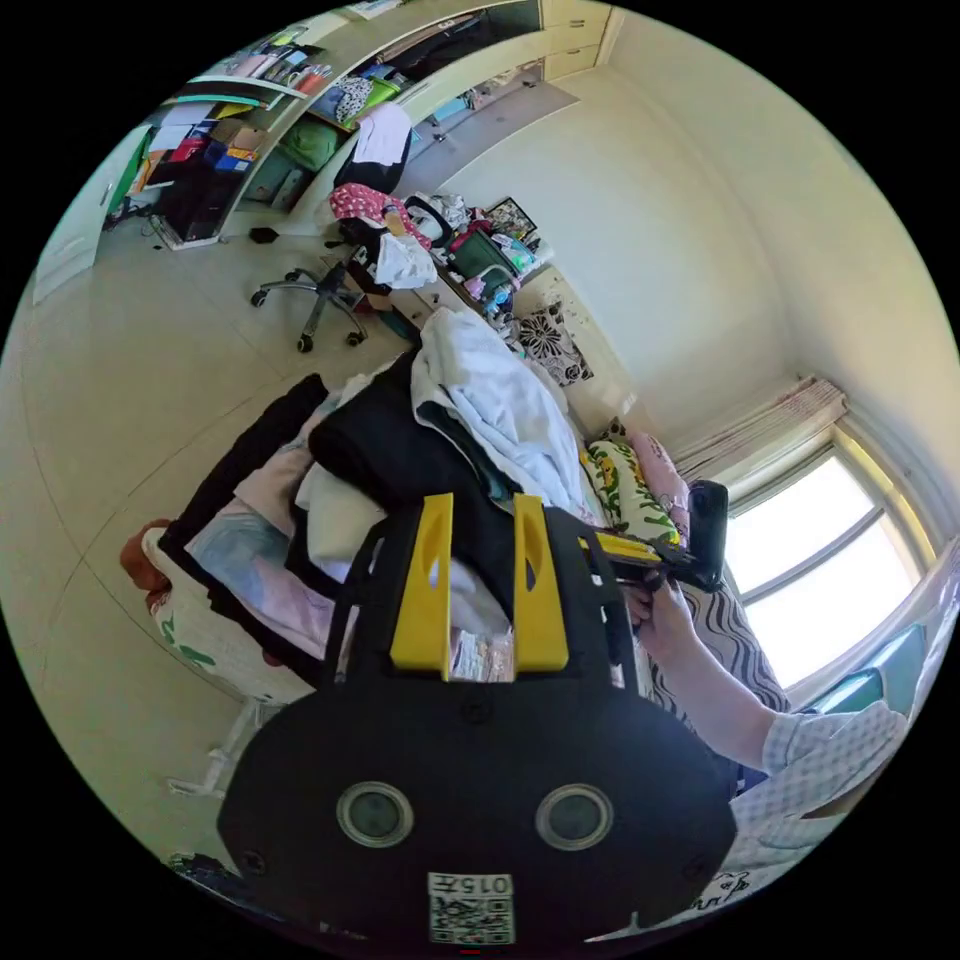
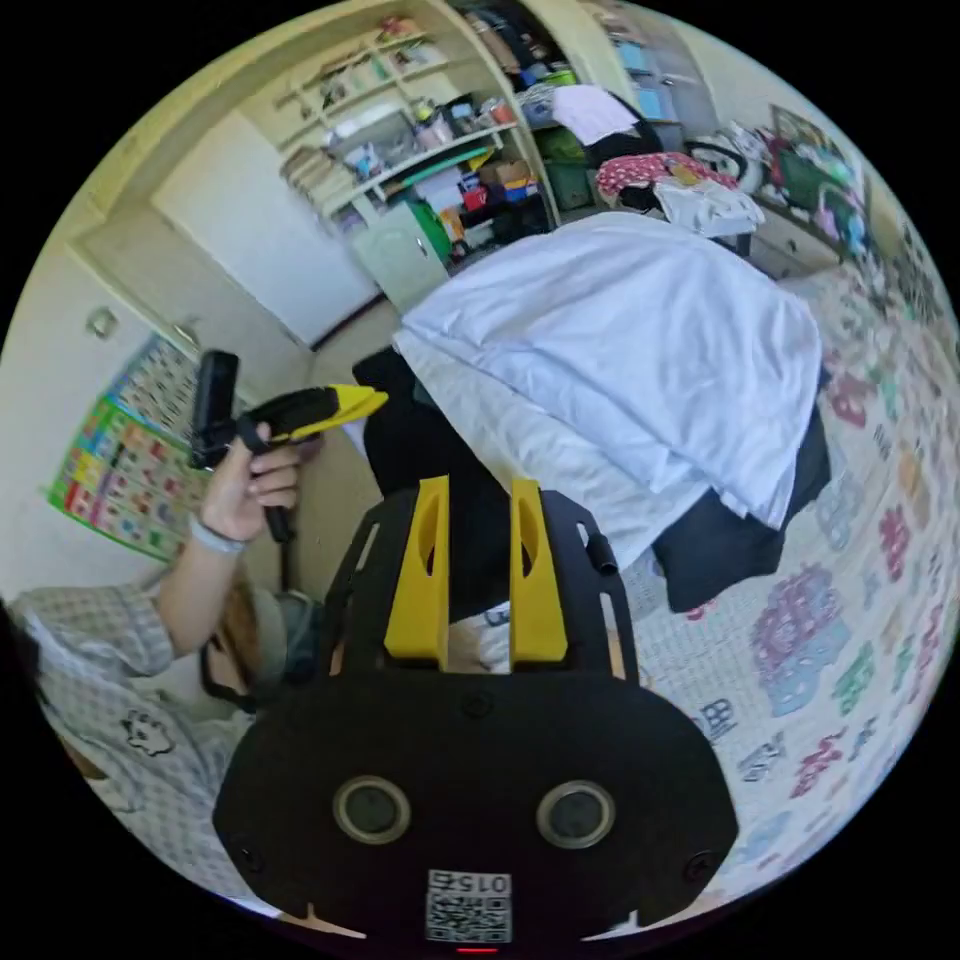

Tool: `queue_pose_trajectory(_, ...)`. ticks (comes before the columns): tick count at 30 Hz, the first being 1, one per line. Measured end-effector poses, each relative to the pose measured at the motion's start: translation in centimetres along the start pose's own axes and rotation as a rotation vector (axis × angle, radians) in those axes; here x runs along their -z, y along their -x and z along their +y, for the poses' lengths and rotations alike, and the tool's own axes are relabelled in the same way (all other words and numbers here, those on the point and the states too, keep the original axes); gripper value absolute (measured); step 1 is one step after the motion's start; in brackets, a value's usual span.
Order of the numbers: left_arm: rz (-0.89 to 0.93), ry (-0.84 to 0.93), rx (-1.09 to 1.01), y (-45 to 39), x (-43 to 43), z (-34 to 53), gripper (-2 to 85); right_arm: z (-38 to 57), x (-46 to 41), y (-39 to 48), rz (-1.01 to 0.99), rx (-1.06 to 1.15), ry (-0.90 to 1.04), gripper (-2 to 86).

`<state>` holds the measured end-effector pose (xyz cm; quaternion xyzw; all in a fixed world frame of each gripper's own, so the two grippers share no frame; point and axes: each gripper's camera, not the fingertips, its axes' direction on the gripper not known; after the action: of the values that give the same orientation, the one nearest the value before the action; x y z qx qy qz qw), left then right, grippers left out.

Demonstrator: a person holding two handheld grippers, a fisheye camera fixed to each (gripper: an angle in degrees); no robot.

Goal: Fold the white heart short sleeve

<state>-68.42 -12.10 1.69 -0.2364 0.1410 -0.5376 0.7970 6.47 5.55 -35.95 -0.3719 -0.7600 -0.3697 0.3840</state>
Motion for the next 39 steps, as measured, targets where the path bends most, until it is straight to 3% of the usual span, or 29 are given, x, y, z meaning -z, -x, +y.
queue_pose_trajectory(2,0.035,-0.004,0.029,-0.2,0.0,0.6,9.8,-1.5,-1.9,1.6,0.061,0.017,0.025,5.0)
queue_pose_trajectory(4,0.065,-0.015,0.029,-0.5,0.4,0.7,10.0,-2.3,-2.4,2.4,-0.015,0.012,0.003,5.1)
queue_pose_trajectory(7,-0.091,-0.098,-0.082,-2.6,2.1,-0.2,10.2,-2.1,-1.1,2.2,-0.012,-0.039,-0.115,5.5)
queue_pose_trajectory(10,-0.294,-0.101,-0.210,-4.6,1.7,-2.5,10.6,-2.7,0.0,0.8,0.211,-0.102,-0.175,8.1)
queue_pose_trajectory(13,-0.300,0.108,-0.250,-4.8,-2.2,-4.6,7.7,-5.6,-1.3,0.4,0.277,-0.083,-0.062,8.1)
queue_pose_trajectory(17,-0.336,0.124,-0.306,-6.2,-4.1,-4.1,2.1,-10.9,-5.9,3.4,0.426,0.096,0.212,4.0)
queue_pose_trajectory(20,-0.318,0.087,-0.352,-8.2,-3.4,-3.2,0.7,-12.4,-5.0,4.3,0.397,0.073,0.240,0.1)
queue_pose_trajectory(28,-0.002,-0.054,-0.591,-19.3,2.0,1.0,0.3,-3.0,18.7,5.6,0.045,-0.090,-0.356,-0.5)
queue_pose_trajectory(33,0.194,0.036,-0.827,-29.5,1.3,3.8,3.0,6.0,37.2,14.1,0.158,-0.006,-0.647,-0.5)
queue_pose_trajectory(39,0.369,0.149,-0.984,-36.9,-4.8,16.4,13.4,12.8,47.0,22.5,0.276,-0.016,-0.789,-0.6)
